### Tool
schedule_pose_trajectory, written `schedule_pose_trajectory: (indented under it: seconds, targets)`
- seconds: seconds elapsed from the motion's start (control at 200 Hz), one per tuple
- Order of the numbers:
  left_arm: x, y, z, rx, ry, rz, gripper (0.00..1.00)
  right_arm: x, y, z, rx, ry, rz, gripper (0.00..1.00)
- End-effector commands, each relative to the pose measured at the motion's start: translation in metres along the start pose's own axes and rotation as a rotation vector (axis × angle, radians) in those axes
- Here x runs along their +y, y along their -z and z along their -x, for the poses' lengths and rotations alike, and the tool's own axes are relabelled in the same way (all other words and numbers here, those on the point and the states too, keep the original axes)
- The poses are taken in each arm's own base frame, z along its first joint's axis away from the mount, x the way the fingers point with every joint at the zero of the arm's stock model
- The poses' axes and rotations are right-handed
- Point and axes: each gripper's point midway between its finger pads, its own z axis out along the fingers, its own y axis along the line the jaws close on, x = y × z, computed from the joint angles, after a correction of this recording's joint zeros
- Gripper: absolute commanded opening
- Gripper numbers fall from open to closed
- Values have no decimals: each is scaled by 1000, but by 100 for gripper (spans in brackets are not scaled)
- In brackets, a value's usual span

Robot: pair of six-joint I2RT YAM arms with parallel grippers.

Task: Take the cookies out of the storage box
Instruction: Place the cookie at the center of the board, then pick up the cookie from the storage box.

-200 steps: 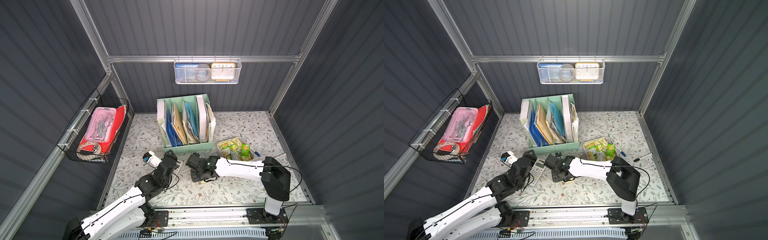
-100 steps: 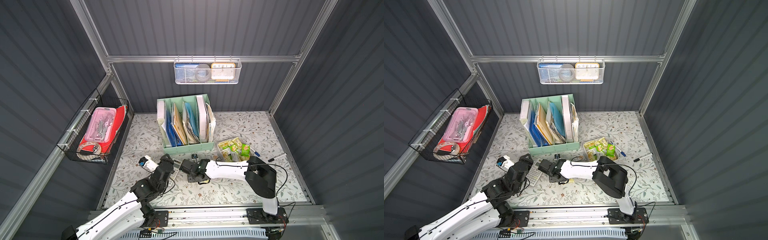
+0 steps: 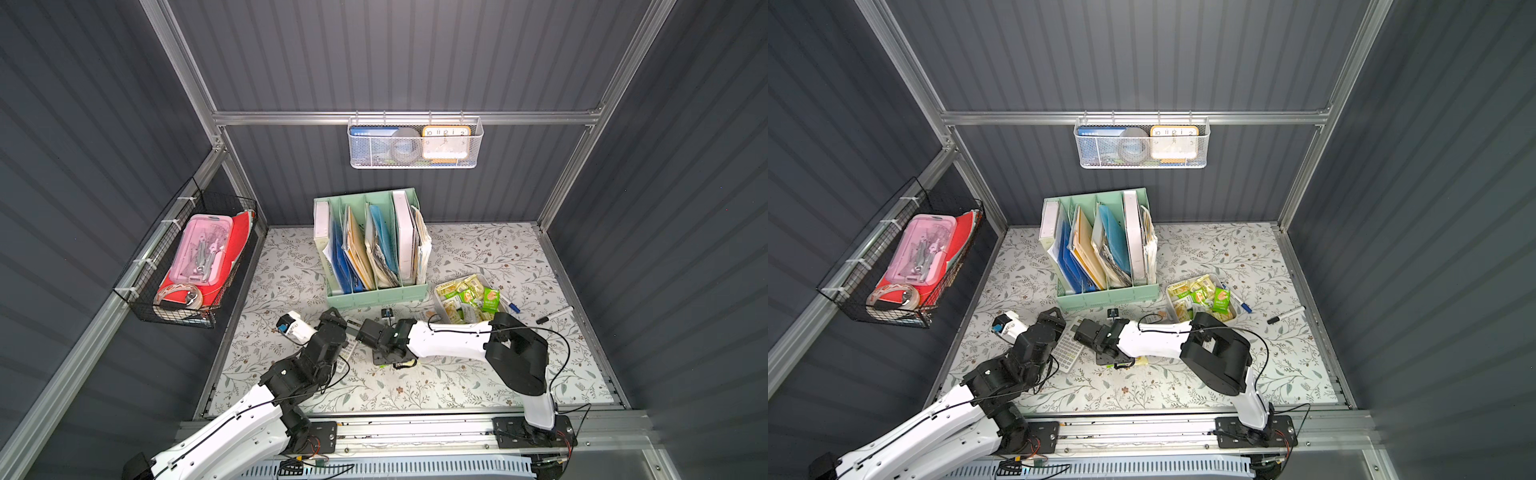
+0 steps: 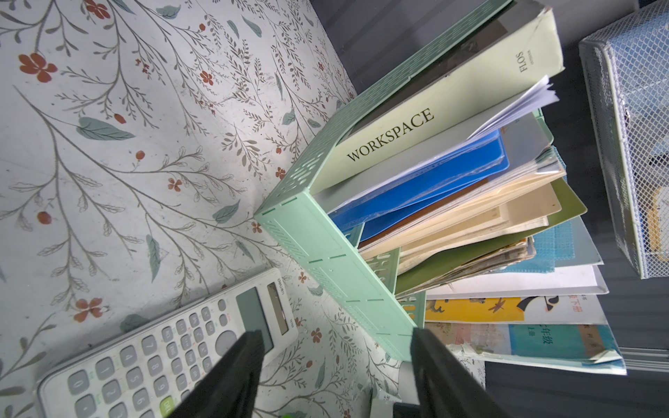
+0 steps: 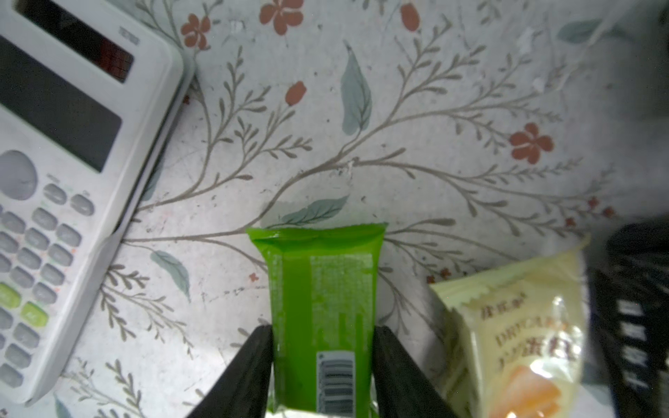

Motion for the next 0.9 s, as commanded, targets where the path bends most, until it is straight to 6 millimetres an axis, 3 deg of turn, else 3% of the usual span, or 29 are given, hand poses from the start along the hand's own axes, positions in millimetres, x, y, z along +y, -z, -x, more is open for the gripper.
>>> schedule_pose_trajectory:
  seconds: [0.0,0.115,0.305,0.445,0.525,0.68,0.895]
  targets:
    - [-5,-2,-1,2,-35,-17,70,13,34,19,-67,13,64,52]
    - [-13,-2,-1,3,-50,-30,70,3,60,31,-134,22,58,53]
    - [-32,-4,-7,30,-80,-106,71,-39,114,66,-303,13,47,54]
    - [-46,-7,-20,77,-97,-168,71,-82,133,85,-358,46,69,53]
    - [-52,-11,-30,113,-102,-178,71,-117,137,94,-368,58,42,52]
    - [-73,-22,-60,218,-130,-233,69,-197,148,104,-367,-87,-94,51]
    - [-102,-42,-128,404,-235,-249,66,-258,154,99,-376,-333,-98,50]
